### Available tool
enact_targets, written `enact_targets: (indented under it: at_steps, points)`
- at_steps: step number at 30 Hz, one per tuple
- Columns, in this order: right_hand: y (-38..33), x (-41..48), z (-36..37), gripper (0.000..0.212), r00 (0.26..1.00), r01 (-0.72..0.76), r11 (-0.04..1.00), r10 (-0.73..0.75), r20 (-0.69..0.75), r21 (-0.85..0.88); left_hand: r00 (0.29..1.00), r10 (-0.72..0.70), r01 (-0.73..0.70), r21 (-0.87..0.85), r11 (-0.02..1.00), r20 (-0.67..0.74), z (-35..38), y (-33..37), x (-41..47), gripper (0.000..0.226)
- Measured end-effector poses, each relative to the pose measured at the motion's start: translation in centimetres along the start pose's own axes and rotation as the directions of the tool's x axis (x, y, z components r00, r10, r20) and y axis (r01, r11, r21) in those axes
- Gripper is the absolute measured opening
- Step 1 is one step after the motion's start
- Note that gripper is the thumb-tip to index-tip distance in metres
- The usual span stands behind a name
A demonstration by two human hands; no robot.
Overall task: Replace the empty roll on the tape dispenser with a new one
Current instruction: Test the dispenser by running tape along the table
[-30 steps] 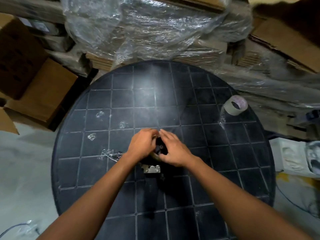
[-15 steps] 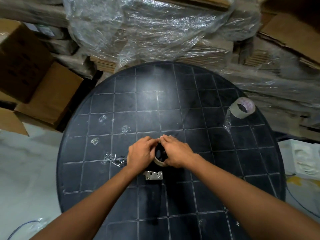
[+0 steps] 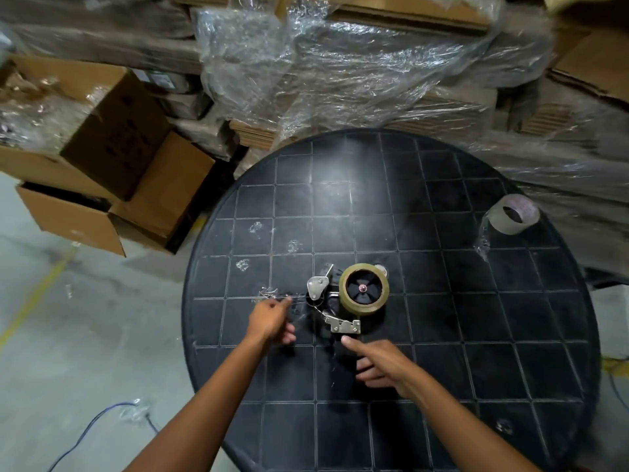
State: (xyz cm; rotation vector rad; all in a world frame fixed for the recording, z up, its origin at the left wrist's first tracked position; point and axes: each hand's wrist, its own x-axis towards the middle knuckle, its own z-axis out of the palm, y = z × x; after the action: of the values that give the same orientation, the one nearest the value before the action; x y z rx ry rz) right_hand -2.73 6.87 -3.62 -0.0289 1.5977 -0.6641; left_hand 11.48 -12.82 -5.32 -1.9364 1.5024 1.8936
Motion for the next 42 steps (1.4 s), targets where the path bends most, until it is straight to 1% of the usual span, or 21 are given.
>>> enact_targets:
  at_steps: [2,4,6,8,9,10,12,14,16,18,19,22,24,26,28,30,31,33,36,38,42]
  points:
    - [0.2,1.1,1.2,0.056,1.000,0.019,0.998,-0.020,0.003,0.065,0.998,-0.048,0.046,0.061,0.997,0.041,0.4,-1.2,0.3,0.038]
    - [0.1,2.3,2.5,0.066,1.000,0.016,0.970,-0.016,-0.004,0.241,0.997,-0.069,0.066,0.090,0.994,0.032,0.7,-1.8,0.8,0.036]
    - [0.0,3.1,3.3,0.060,0.999,-0.020,0.923,0.005,0.041,0.384,0.985,-0.143,0.138,0.057,0.989,0.092,0.9,-2.0,1.1,0.033]
    - [-0.8,2.8,3.6,0.034,0.996,-0.062,0.918,0.034,0.079,0.392,0.973,-0.173,0.177,-0.015,0.984,0.155,1.3,-1.6,0.7,0.018]
    - [-1.1,2.7,3.4,0.021,0.995,-0.071,0.927,0.040,0.093,0.368,0.975,-0.162,0.175,-0.079,0.981,0.154,1.4,-1.3,0.5,0.008]
    - [-1.5,2.6,3.1,0.011,0.994,-0.075,0.938,0.044,0.099,0.339,0.980,-0.148,0.167,-0.153,0.974,0.130,1.5,-1.2,0.4,0.011]
    - [-2.3,1.8,2.3,0.010,0.992,-0.081,0.938,0.045,0.114,0.336,0.983,-0.155,0.177,-0.287,0.941,0.099,1.6,-1.3,0.2,0.017]
    - [-2.7,0.5,1.3,0.012,0.988,-0.064,0.938,0.012,0.152,0.342,0.978,-0.176,0.207,-0.390,0.897,0.113,1.8,-1.6,-0.3,0.015]
    - [-2.9,-1.1,0.1,0.008,0.987,0.003,0.967,-0.043,0.152,0.253,0.977,-0.174,0.212,-0.452,0.866,0.124,2.1,-1.7,-1.2,0.015]
    - [-3.4,-3.0,-1.5,0.002,0.982,0.105,0.989,-0.119,0.147,0.100,0.982,-0.150,0.188,-0.486,0.853,0.116,2.6,-1.2,-2.3,0.015]
    - [-3.8,-4.1,-2.3,0.004,0.974,0.170,0.985,-0.171,0.147,0.015,0.985,-0.127,0.169,-0.499,0.850,0.118,2.9,-0.7,-3.0,0.016]
    - [-5.3,-7.8,-4.3,0.009,0.928,0.371,0.899,-0.348,0.136,-0.232,0.987,-0.061,0.132,-0.531,0.837,0.149,3.3,1.1,-5.6,0.020]
    - [-6.2,-10.4,-5.5,0.012,0.885,0.463,0.836,-0.455,0.101,-0.296,0.969,-0.022,0.165,-0.585,0.794,0.244,3.1,2.9,-7.9,0.027]
    - [-6.7,-12.9,-6.6,0.016,0.828,0.549,0.771,-0.553,0.087,-0.322,0.948,0.053,0.148,-0.582,0.799,0.313,2.8,5.0,-10.2,0.034]
    - [-7.0,-15.0,-7.7,0.020,0.757,0.628,0.672,-0.645,0.106,-0.393,0.939,0.151,0.024,-0.495,0.869,0.310,2.3,7.6,-12.3,0.035]
    - [-7.3,-16.8,-8.7,0.016,0.699,0.686,0.591,-0.697,0.159,-0.423,0.931,0.260,-0.177,-0.306,0.935,0.257,1.7,10.3,-14.4,0.032]
    - [-7.5,-17.4,-9.1,0.014,0.668,0.718,0.548,-0.717,0.200,-0.430,0.920,0.319,-0.271,-0.219,0.937,0.228,1.5,11.5,-15.4,0.029]
    - [-8.0,-17.8,-9.9,0.018,0.647,0.737,0.503,-0.718,0.256,-0.451,0.880,0.436,-0.430,-0.075,0.900,0.188,1.2,13.8,-17.1,0.023]
    - [-8.8,-17.4,-10.4,0.004,0.670,0.718,0.507,-0.687,0.279,-0.476,0.814,0.562,-0.580,0.141,0.802,0.151,1.1,16.1,-18.1,0.026]
    - [-9.7,-16.8,-10.1,0.004,0.694,0.693,0.555,-0.686,0.220,-0.460,0.794,0.595,-0.606,0.231,0.761,0.126,0.9,16.7,-17.8,0.034]
    - [-12.6,-15.0,-8.8,0.006,0.750,0.629,0.639,-0.650,0.125,-0.443,0.744,0.667,-0.629,0.371,0.683,0.033,-0.3,17.3,-15.8,0.026]
